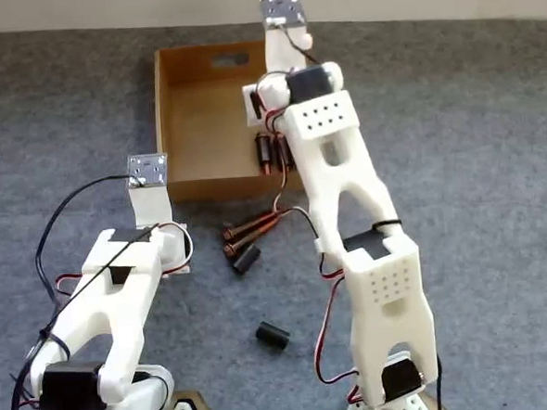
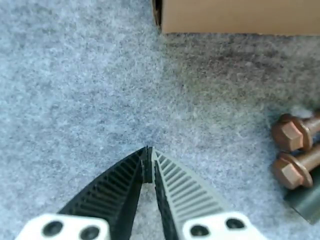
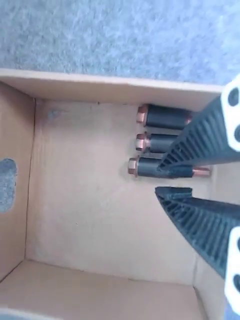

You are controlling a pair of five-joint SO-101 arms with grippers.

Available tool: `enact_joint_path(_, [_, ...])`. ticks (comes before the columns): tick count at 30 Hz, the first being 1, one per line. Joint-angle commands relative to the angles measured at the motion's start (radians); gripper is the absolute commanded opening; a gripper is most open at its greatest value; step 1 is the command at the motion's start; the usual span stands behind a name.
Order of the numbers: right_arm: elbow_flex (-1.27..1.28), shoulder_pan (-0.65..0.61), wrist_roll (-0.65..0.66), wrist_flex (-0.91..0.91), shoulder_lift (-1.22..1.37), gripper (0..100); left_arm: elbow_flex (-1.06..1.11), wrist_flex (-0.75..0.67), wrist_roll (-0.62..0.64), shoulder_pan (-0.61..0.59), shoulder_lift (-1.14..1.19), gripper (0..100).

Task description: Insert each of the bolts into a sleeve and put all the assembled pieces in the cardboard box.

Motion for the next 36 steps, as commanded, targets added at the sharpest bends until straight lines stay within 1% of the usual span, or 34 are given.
enact_joint_path(1, [-0.176, 0.007, -0.009, 0.136, -0.015, 3.2, -0.024, -0.015, 0.009, -0.004, 0.002, 2])
enact_joint_path(9, [-0.427, 0.007, -0.006, 0.344, -0.015, 3.2, -0.024, -0.015, 0.009, -0.004, 0.002, 2])
enact_joint_path(11, [-0.478, 0.007, -0.006, 0.371, -0.016, 3.2, -0.024, -0.015, 0.009, -0.004, 0.002, 2])
enact_joint_path(15, [-0.469, 0.012, -0.006, 0.372, -0.018, 3.2, -0.024, -0.014, 0.009, -0.004, 0.002, 2])
enact_joint_path(19, [-0.407, -0.007, -0.012, 0.374, -0.058, 3.2, -0.024, -0.014, 0.009, -0.004, 0.002, 2])
enact_joint_path(22, [-0.24, -0.027, -0.012, 0.374, -0.191, 3.2, -0.024, -0.015, 0.009, -0.004, 0.002, 2])
enact_joint_path(26, [0.058, -0.077, -0.006, 0.369, -0.43, 3.2, -0.024, -0.017, 0.009, -0.004, 0.002, 2])
enact_joint_path(31, [0.46, -0.087, -0.002, 0.285, -0.615, 3.2, -0.024, -0.015, 0.009, -0.004, 0.002, 2])
enact_joint_path(36, [0.852, -0.088, 0.123, 0.153, -0.763, 3.2, -0.024, -0.015, 0.009, -0.004, 0.002, 2])
